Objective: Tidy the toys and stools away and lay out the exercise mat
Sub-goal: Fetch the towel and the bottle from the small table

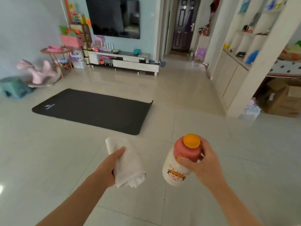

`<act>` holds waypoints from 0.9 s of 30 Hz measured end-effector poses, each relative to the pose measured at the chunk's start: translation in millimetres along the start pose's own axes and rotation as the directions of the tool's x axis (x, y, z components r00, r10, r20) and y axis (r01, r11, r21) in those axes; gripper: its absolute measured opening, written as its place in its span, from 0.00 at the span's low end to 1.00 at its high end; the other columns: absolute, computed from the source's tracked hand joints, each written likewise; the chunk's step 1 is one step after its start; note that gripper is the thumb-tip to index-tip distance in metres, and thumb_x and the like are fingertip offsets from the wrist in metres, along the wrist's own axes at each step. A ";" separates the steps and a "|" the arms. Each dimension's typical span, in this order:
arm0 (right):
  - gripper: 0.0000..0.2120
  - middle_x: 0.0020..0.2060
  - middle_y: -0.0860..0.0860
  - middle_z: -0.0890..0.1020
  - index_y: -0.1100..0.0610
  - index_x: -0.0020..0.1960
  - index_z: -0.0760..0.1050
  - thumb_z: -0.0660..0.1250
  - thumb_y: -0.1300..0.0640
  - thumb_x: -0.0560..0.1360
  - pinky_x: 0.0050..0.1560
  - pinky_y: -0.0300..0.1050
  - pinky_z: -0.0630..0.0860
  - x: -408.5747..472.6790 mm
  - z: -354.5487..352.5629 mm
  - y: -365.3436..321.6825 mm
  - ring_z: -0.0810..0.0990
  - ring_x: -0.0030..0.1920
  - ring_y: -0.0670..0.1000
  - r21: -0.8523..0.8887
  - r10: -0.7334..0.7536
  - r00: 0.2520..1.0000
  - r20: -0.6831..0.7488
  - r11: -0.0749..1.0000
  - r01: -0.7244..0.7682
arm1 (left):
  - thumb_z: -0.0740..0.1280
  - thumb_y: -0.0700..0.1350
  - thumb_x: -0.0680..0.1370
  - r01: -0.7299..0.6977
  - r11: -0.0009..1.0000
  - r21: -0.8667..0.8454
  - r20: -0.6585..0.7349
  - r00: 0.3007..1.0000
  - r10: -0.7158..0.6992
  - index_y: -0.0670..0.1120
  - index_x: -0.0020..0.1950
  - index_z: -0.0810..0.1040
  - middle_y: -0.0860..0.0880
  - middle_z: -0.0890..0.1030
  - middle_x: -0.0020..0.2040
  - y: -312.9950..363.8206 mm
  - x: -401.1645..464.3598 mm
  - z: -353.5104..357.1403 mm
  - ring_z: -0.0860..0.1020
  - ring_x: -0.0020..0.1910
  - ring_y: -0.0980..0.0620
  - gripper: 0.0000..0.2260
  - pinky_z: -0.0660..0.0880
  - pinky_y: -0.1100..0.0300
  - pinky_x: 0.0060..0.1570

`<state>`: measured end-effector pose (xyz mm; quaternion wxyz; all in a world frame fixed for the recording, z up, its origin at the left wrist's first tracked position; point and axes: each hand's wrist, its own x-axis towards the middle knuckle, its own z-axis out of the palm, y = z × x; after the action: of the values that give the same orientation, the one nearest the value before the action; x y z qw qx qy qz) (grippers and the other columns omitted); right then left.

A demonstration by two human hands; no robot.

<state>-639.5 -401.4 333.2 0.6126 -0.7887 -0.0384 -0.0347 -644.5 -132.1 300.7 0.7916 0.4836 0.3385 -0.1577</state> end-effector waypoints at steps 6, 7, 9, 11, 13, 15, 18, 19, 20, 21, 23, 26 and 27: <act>0.31 0.47 0.31 0.79 0.40 0.56 0.71 0.78 0.64 0.62 0.49 0.41 0.77 44.1 35.5 17.1 0.79 0.48 0.38 0.019 -0.006 0.978 0.207 1.000 0.002 | 0.70 0.50 0.73 -0.020 0.989 -0.144 -0.160 0.987 -0.003 0.41 0.51 0.75 0.39 0.79 0.47 -14.0 4.5 -27.2 0.78 0.45 0.40 0.14 0.74 0.47 0.37; 0.31 0.47 0.31 0.79 0.39 0.56 0.71 0.79 0.63 0.61 0.50 0.42 0.77 50.5 42.9 20.3 0.79 0.48 0.38 0.019 0.004 0.974 0.228 1.000 -0.008 | 0.69 0.49 0.74 -0.026 0.985 -0.171 -0.156 0.988 -0.001 0.40 0.51 0.75 0.39 0.80 0.47 -12.3 6.3 -31.1 0.78 0.45 0.40 0.13 0.74 0.47 0.37; 0.32 0.47 0.31 0.78 0.38 0.56 0.71 0.79 0.59 0.59 0.50 0.43 0.77 66.3 59.3 27.2 0.78 0.48 0.38 0.010 0.025 0.962 0.271 1.000 -0.029 | 0.68 0.46 0.75 -0.044 0.980 -0.195 -0.154 0.988 0.013 0.40 0.52 0.75 0.39 0.80 0.47 -4.1 18.1 -40.5 0.78 0.46 0.40 0.11 0.74 0.47 0.39; 0.32 0.47 0.31 0.78 0.37 0.56 0.71 0.77 0.54 0.56 0.50 0.42 0.78 86.3 76.7 34.4 0.79 0.48 0.38 0.007 0.056 0.952 0.301 0.998 -0.061 | 0.67 0.44 0.75 -0.051 0.976 -0.209 -0.167 0.986 0.016 0.40 0.53 0.75 0.39 0.79 0.48 10.3 37.0 -49.7 0.78 0.47 0.39 0.10 0.74 0.46 0.40; 0.31 0.47 0.30 0.78 0.37 0.55 0.71 0.76 0.52 0.55 0.49 0.41 0.77 108.3 95.0 43.6 0.79 0.47 0.37 0.004 0.082 0.947 0.311 0.996 -0.087 | 0.67 0.44 0.75 -0.040 0.977 -0.212 -0.176 0.984 0.002 0.40 0.53 0.74 0.38 0.79 0.49 27.9 64.0 -59.3 0.77 0.48 0.38 0.10 0.74 0.45 0.40; 0.31 0.46 0.29 0.78 0.37 0.55 0.71 0.76 0.52 0.55 0.50 0.42 0.77 132.1 115.6 54.3 0.78 0.47 0.36 0.008 0.101 0.953 0.286 0.994 -0.108 | 0.68 0.44 0.74 -0.020 0.980 -0.199 -0.189 0.982 -0.018 0.39 0.57 0.75 0.38 0.79 0.50 47.7 95.5 -68.9 0.78 0.49 0.38 0.14 0.74 0.44 0.41; 0.31 0.45 0.26 0.77 0.37 0.54 0.70 0.78 0.53 0.56 0.49 0.41 0.76 179.7 152.9 65.1 0.77 0.47 0.33 0.015 0.119 0.965 0.232 0.992 -0.125 | 0.69 0.43 0.73 0.018 0.982 -0.189 -0.186 0.981 -0.054 0.38 0.61 0.74 0.37 0.79 0.53 88.0 148.4 -81.4 0.78 0.52 0.38 0.18 0.75 0.43 0.44; 0.32 0.45 0.26 0.76 0.37 0.53 0.69 0.79 0.55 0.57 0.48 0.40 0.76 192.5 163.0 66.3 0.77 0.47 0.32 0.012 0.123 0.968 0.219 0.992 -0.129 | 0.69 0.42 0.73 0.023 0.981 -0.193 -0.183 0.981 -0.059 0.38 0.61 0.74 0.38 0.79 0.53 99.5 162.6 -84.7 0.78 0.52 0.38 0.19 0.75 0.43 0.44; 0.32 0.44 0.25 0.76 0.36 0.53 0.69 0.80 0.56 0.58 0.48 0.41 0.75 209.2 176.9 68.1 0.76 0.47 0.32 0.015 0.140 0.970 0.200 0.989 -0.146 | 0.69 0.42 0.73 0.044 0.982 -0.184 -0.180 0.981 -0.077 0.37 0.61 0.74 0.38 0.80 0.53 115.4 178.8 -87.4 0.78 0.52 0.38 0.18 0.75 0.43 0.45; 0.32 0.45 0.26 0.76 0.36 0.53 0.69 0.80 0.56 0.58 0.48 0.42 0.76 221.8 187.1 68.8 0.76 0.47 0.32 0.010 0.148 0.973 0.178 0.988 -0.153 | 0.69 0.42 0.73 0.054 0.981 -0.186 -0.163 0.983 -0.085 0.37 0.61 0.74 0.38 0.80 0.53 127.7 191.8 -89.8 0.78 0.52 0.39 0.18 0.75 0.43 0.46; 0.32 0.45 0.26 0.76 0.36 0.54 0.68 0.79 0.53 0.56 0.49 0.44 0.77 245.5 207.2 72.9 0.77 0.47 0.34 0.015 0.161 0.979 0.128 0.986 -0.165 | 0.70 0.41 0.73 0.056 0.987 -0.150 -0.147 0.986 -0.078 0.37 0.61 0.74 0.38 0.80 0.53 154.8 218.2 -92.2 0.78 0.52 0.39 0.18 0.75 0.43 0.47; 0.32 0.45 0.26 0.75 0.36 0.54 0.67 0.78 0.51 0.56 0.49 0.44 0.78 284.8 234.2 82.3 0.78 0.48 0.38 0.025 0.199 0.978 0.067 0.979 -0.201 | 0.69 0.41 0.73 0.062 0.992 -0.107 -0.145 0.986 -0.077 0.38 0.61 0.74 0.39 0.80 0.52 195.5 261.6 -87.5 0.78 0.52 0.39 0.17 0.75 0.44 0.45; 0.31 0.45 0.25 0.75 0.36 0.54 0.67 0.77 0.49 0.56 0.49 0.44 0.78 294.8 240.0 84.2 0.78 0.48 0.41 0.021 0.206 0.977 0.058 0.978 -0.208 | 0.70 0.41 0.73 0.065 0.993 -0.103 -0.141 0.987 -0.080 0.39 0.60 0.74 0.39 0.80 0.52 204.4 273.3 -84.9 0.78 0.52 0.39 0.17 0.75 0.44 0.45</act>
<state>-335.7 -184.3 222.9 0.6221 -0.7808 0.0264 0.0517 -362.0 61.9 221.5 0.7814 0.4417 0.4199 -0.1340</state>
